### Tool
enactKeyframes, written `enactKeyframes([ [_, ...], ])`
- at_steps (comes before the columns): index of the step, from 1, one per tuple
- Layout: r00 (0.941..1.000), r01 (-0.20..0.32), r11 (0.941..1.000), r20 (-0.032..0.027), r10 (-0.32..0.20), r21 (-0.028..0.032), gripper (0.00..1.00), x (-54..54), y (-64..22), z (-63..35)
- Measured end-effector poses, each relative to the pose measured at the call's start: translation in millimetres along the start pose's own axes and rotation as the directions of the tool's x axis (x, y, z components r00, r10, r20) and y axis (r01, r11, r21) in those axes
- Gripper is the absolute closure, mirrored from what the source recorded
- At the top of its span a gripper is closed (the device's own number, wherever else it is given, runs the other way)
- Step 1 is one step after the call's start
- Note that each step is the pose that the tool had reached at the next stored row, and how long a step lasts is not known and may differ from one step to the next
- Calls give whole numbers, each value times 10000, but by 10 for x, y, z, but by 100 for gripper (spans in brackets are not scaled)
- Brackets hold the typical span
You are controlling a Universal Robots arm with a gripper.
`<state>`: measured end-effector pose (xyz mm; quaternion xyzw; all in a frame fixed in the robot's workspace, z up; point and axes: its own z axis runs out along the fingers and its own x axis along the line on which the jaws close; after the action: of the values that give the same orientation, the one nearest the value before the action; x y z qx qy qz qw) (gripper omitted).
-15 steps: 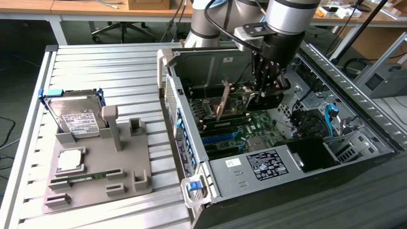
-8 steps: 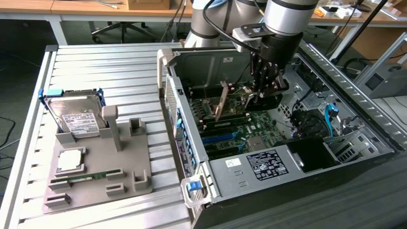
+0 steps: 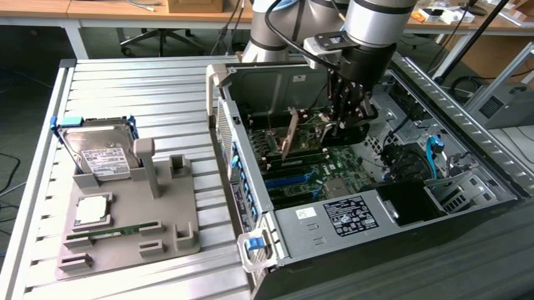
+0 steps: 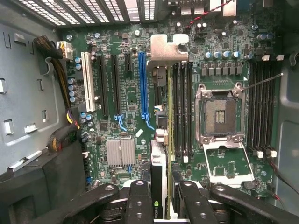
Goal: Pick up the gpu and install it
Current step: 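Insert the gpu into the slot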
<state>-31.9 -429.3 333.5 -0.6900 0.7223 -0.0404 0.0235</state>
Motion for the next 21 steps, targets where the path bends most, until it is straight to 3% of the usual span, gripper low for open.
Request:
enactKeyframes([
  [21,10000,8,10000,-91,-8,4,73,1,50,37],
])
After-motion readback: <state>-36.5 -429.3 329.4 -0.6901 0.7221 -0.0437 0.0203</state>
